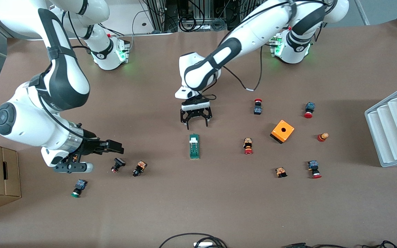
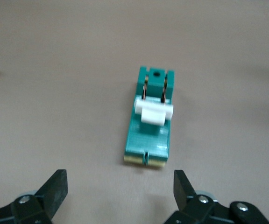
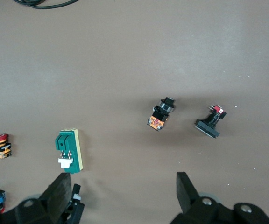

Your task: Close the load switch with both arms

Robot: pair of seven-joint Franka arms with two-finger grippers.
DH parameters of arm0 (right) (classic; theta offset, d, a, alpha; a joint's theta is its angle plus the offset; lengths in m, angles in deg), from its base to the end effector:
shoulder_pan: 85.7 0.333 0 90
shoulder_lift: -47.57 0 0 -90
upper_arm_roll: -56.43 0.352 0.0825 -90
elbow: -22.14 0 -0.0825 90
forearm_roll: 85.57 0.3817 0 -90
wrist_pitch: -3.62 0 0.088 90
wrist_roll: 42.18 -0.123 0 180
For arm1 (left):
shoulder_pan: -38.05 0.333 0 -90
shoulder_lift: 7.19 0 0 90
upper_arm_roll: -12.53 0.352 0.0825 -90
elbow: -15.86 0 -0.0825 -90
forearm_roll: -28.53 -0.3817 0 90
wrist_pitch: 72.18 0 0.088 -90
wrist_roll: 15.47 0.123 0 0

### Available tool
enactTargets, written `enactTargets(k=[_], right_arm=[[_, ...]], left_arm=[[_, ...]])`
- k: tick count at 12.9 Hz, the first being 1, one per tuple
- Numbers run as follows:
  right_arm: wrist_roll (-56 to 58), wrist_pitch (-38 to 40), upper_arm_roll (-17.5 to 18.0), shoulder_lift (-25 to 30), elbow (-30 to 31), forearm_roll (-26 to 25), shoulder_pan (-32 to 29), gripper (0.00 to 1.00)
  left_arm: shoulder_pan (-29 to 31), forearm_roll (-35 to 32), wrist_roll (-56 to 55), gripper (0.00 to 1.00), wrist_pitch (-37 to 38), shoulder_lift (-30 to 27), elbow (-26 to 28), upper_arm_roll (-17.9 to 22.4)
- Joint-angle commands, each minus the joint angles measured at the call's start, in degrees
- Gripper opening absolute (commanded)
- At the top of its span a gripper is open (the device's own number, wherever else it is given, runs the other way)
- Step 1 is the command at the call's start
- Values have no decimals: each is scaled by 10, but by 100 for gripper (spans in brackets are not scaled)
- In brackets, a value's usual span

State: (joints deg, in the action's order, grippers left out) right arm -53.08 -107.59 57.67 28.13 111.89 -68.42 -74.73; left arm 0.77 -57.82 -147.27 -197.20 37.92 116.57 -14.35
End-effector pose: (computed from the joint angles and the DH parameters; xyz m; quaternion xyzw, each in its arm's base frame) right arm 0.6560 0.1651 0.4738 -0.9887 0.0409 0.0117 0.1441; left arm 0.3663 -0.5706 0.1646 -0.9234 -0.0955 -0.3719 0.0044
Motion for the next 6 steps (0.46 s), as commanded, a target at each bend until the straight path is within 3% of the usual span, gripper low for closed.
enactTargets(k=[1,6], right_arm=[[-2,-15,-3,-10,-2,13,5,100],[-4,-16,-3,-14,2,13,9,100]], left_arm=[[-11,-14,-17,100,8,11,-18,9],[-44,-61,-17,100,27,53,-86,34]])
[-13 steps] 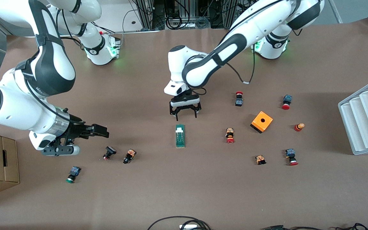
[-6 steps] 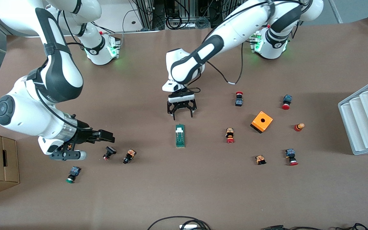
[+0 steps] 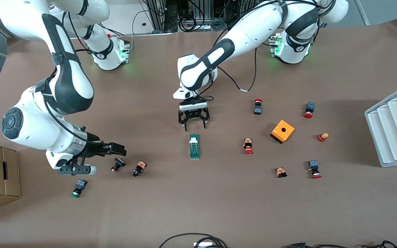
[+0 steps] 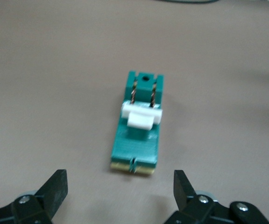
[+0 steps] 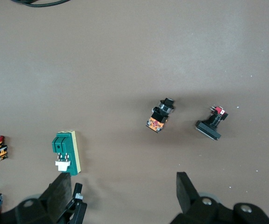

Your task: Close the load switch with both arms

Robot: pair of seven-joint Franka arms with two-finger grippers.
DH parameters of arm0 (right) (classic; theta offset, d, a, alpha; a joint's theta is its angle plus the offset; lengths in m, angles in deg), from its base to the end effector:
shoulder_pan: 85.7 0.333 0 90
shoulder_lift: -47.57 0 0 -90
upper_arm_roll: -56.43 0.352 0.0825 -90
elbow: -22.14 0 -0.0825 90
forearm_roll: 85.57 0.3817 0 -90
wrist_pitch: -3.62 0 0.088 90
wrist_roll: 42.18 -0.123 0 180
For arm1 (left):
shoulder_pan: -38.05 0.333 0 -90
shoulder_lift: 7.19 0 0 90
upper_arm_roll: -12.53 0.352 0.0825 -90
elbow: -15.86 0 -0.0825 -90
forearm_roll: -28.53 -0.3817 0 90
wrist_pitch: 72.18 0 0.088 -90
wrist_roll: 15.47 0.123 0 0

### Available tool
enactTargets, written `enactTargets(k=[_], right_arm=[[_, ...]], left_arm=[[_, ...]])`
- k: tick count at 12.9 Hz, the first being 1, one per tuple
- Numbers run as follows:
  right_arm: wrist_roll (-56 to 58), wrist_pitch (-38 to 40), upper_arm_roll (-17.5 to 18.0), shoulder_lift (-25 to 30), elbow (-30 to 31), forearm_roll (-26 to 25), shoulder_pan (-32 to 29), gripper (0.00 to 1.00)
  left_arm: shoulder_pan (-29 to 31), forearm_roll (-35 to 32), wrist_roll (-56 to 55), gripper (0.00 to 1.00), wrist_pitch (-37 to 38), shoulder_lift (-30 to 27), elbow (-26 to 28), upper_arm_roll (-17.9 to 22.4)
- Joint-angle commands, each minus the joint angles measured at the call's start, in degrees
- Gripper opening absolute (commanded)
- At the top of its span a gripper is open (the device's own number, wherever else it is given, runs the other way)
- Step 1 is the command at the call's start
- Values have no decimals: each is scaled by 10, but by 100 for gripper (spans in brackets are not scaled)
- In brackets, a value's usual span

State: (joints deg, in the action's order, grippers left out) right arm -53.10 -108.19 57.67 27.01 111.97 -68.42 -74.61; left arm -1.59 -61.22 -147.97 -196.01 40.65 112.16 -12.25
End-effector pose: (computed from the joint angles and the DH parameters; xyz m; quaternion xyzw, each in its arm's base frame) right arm 0.6593 0.1668 0.4608 -0.9888 0.0422 0.0169 0.1424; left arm 0.3806 -0.5855 0.1574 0.9105 0.0882 0.4039 0.0013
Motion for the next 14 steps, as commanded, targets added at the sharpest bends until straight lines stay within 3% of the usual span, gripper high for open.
enactTargets(k=[1,5,10,12,14], right_arm=[[-24,-10,-3,-4,1,13,15,100],[-107,-9,-3,-5,9,13,39,100],[-140,-27,-4,-5,9,15,66,100],[-156,-66,-3,-4,39,17,75,100],[-175,-95,-3,9,71,18,80,100]], left_arm=[[-23,-36,-11,100,25,34,-41,14],[-59,-99,-91,100,85,67,-37,30],[-87,-107,-151,100,111,91,-42,40],[-122,-128,-154,100,118,108,-43,74],[-128,-130,-160,100,118,112,-43,79]])
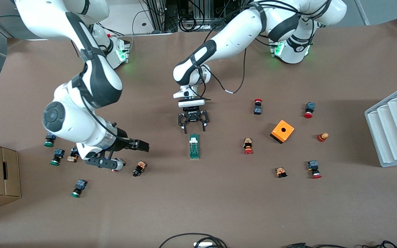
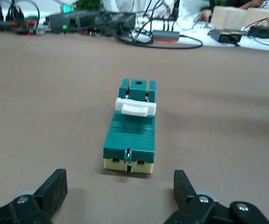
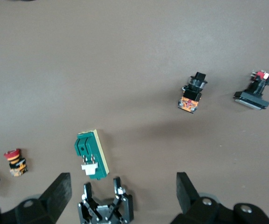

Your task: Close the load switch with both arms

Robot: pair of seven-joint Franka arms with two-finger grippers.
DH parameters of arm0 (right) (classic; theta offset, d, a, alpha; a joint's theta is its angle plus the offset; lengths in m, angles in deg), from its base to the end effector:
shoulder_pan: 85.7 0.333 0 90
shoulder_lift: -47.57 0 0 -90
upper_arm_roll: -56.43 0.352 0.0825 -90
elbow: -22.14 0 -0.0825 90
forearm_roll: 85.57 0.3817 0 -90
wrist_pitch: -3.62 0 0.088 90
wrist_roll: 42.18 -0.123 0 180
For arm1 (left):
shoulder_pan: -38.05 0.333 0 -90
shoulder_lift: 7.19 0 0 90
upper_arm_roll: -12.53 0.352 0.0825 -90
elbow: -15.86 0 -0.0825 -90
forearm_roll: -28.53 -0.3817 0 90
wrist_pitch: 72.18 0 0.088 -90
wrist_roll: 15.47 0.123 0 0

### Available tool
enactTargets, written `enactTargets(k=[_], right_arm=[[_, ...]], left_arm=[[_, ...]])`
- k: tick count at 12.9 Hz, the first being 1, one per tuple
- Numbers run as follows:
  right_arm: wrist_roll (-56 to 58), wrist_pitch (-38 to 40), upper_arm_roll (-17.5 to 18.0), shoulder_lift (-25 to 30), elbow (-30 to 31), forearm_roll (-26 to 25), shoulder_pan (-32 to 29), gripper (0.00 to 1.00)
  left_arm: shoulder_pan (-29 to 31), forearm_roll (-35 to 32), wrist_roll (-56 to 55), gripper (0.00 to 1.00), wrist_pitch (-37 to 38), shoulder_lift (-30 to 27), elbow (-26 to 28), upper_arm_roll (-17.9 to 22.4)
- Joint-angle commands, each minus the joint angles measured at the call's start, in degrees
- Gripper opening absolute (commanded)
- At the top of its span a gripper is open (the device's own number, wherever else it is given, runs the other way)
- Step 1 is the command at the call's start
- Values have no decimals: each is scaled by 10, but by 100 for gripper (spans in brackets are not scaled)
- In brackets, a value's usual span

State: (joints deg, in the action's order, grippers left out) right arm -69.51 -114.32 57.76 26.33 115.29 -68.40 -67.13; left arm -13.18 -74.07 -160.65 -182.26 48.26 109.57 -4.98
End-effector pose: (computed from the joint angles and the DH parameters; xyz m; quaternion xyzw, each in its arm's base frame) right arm 0.6359 0.2493 0.4344 -0.9813 0.1306 0.0274 0.1388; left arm 0.3494 -0.5939 0.0836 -0.8354 -0.0612 -0.5460 0.0146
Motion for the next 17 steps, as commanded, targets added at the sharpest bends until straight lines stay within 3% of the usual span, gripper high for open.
enactTargets(k=[1,3,6,10,17], right_arm=[[-11,-47,-4,24,55,18,12,100],[-12,-67,-4,36,82,23,14,100],[-12,-84,-4,51,113,91,18,100],[-93,-141,-4,47,130,93,52,100],[-135,-177,-4,24,133,96,76,100]], left_arm=[[-12,-1,-34,100,-20,36,-17,6],[-12,-1,-34,100,-20,37,-17,6],[-13,-2,-34,100,-19,41,-17,6],[-16,-2,-34,100,-19,44,-16,6],[-19,-3,-34,100,-18,46,-18,8]])
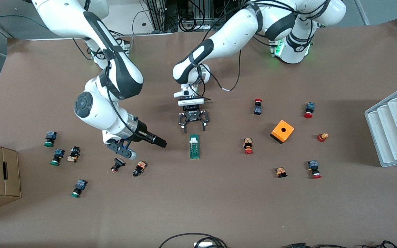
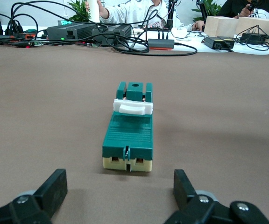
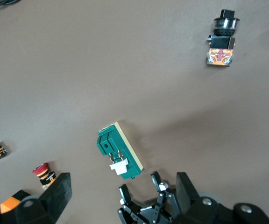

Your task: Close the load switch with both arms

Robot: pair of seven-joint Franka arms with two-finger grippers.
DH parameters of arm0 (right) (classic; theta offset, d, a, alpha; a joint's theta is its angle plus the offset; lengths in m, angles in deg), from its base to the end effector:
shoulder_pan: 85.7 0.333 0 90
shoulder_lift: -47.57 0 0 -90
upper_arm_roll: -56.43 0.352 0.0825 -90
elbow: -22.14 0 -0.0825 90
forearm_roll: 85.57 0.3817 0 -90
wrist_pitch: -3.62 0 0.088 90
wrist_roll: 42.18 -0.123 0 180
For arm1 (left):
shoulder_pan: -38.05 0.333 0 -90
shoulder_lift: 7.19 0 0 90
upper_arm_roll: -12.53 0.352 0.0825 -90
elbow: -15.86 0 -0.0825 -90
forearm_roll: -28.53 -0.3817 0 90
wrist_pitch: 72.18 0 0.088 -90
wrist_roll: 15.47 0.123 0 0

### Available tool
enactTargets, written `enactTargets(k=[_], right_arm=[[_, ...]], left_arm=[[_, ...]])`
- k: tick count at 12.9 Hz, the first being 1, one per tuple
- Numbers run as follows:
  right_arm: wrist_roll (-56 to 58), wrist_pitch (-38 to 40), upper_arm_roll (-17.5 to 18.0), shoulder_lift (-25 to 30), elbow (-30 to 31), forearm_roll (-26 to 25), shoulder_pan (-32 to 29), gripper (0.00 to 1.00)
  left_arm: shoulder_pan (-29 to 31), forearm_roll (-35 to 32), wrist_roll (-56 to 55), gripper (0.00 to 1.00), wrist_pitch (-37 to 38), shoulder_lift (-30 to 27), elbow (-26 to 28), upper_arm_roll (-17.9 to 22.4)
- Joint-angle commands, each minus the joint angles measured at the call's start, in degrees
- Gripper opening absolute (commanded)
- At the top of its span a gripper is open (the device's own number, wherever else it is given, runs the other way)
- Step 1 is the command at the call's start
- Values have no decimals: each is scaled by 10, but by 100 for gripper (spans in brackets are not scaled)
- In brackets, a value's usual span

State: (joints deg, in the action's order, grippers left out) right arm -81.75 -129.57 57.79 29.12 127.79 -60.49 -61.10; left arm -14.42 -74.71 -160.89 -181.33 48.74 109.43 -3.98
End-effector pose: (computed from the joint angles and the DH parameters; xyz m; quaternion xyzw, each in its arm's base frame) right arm 0.5884 0.2990 0.3900 -0.9493 0.2507 0.0290 0.1873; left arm 0.3466 -0.5941 0.0788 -0.8283 -0.0531 -0.5575 0.0176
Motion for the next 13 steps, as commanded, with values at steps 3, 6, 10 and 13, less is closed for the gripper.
enactTargets(k=[3,6,10,13], right_arm=[[-13,-55,-5,-24,8,63,34,100],[-13,-82,-5,-37,8,81,41,100],[-13,-132,-5,-61,8,105,57,100],[-14,-150,-5,-64,17,120,61,100]], left_arm=[[-7,3,-32,100,-28,41,-16,-2],[-7,3,-31,100,-27,40,-16,-2],[-7,3,-29,100,-28,41,-26,-2],[-7,4,-29,100,-28,41,-26,-2]])
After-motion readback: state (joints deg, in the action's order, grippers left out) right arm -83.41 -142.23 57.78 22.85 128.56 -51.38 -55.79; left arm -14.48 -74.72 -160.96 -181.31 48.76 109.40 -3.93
